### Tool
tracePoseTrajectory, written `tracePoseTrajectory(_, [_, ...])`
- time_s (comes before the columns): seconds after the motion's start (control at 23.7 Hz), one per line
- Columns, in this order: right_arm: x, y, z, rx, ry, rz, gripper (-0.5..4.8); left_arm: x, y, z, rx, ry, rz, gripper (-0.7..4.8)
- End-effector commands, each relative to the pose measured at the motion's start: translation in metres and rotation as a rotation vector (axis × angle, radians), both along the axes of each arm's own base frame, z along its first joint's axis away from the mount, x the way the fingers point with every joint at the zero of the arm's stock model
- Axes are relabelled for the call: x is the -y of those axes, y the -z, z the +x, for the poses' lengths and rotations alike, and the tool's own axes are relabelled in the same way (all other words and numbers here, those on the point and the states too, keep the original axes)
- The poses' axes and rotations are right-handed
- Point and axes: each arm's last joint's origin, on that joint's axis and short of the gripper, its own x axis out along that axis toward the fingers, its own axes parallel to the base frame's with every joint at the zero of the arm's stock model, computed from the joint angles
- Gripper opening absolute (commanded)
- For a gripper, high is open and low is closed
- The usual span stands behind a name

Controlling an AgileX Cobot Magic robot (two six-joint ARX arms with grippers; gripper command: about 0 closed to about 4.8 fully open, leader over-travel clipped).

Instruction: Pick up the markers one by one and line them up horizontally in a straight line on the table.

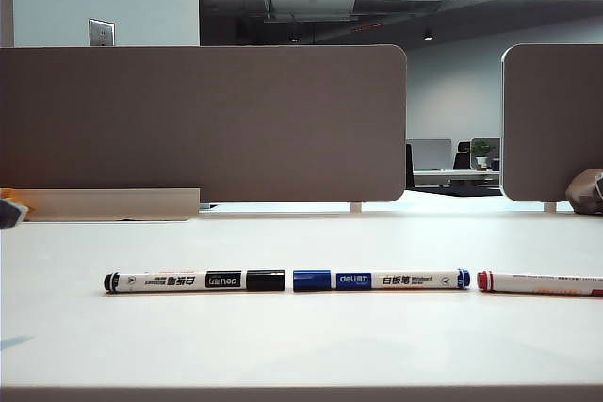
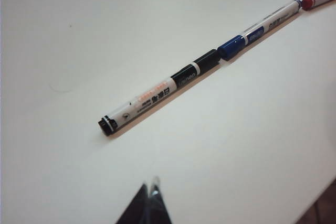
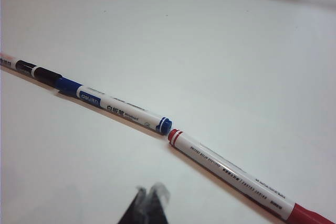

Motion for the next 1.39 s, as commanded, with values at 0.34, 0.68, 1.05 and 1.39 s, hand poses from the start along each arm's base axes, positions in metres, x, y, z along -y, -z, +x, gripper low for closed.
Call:
tracePoseTrajectory(0.34, [0.0, 0.002, 0.0, 0.001, 0.003, -0.006, -0.01, 0.0, -0.001, 0.0, 0.006, -0.005, -0.009, -0.05])
tracePoseTrajectory(0.68, [0.0, 0.002, 0.0, 0.001, 0.003, -0.006, -0.01, 0.0, -0.001, 0.0, 0.006, -0.005, -0.009, -0.05])
tracePoseTrajectory(1.05, [0.001, 0.0, 0.0, 0.023, 0.006, 0.007, -0.01, -0.001, -0.004, -0.001, 0.03, -0.009, -0.026, -0.05])
tracePoseTrajectory(1.39, [0.008, -0.004, 0.001, 0.07, 0.083, 0.031, -0.01, -0.016, -0.011, 0.004, 0.107, -0.143, -0.075, -0.05])
